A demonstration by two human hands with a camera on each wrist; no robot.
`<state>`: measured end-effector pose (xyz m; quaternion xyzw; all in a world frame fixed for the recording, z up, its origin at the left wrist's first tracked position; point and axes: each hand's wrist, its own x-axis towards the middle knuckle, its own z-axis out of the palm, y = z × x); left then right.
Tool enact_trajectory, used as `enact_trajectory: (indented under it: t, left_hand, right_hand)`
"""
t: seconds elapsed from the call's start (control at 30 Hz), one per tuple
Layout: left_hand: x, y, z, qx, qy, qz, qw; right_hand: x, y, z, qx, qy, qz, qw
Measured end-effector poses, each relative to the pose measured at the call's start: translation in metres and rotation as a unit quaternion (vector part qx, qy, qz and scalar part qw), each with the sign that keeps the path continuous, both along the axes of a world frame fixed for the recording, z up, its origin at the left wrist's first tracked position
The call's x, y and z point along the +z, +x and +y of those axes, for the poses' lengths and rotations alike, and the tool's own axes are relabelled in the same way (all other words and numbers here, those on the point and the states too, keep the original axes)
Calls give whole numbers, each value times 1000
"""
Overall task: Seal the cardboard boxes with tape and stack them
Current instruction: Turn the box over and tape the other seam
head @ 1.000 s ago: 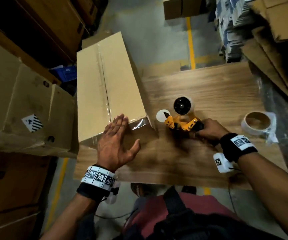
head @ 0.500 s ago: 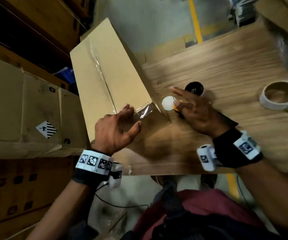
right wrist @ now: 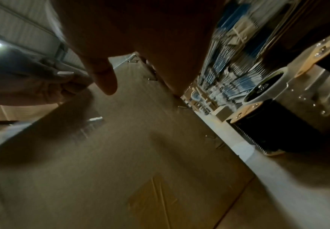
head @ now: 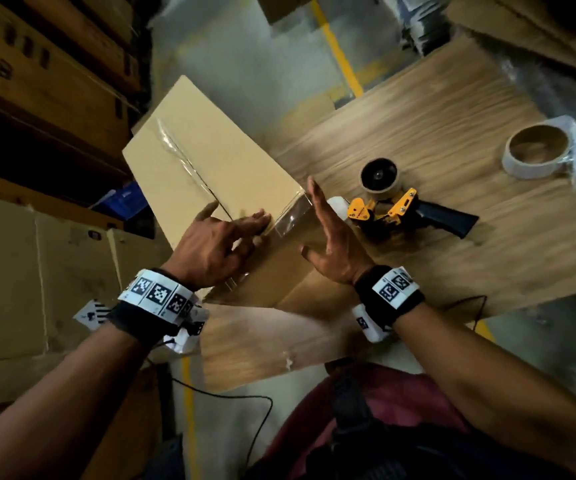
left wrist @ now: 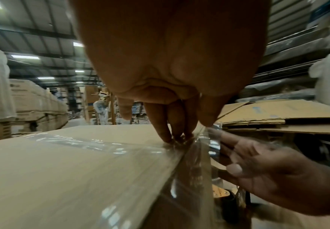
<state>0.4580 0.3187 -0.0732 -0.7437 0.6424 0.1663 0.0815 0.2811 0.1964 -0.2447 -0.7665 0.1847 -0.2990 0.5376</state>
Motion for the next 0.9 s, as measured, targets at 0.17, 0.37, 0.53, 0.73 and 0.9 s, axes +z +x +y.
enact_trajectory:
  t: [0.17, 0.37, 0.53, 0.73, 0.9]
  left_hand:
    - [-6, 17, -10, -102, -64, -59, 991]
    - [-23, 35, 4, -131, -99, -50, 985]
    - [-26, 37, 8, -135, -78, -13, 988]
    - [-29, 39, 9, -132, -72, -3, 989]
    - [-32, 40, 11, -124, -83, 5, 989]
  right_hand:
    - [-1, 23, 36, -117, -100, 147, 977]
    - [-5, 24, 92, -166, -79, 161, 970]
    - [31, 7, 54, -297, 50, -2, 953]
    - [80, 20, -23, -184, 211, -10, 960]
    - [51, 18, -42, -128, 247, -64, 958]
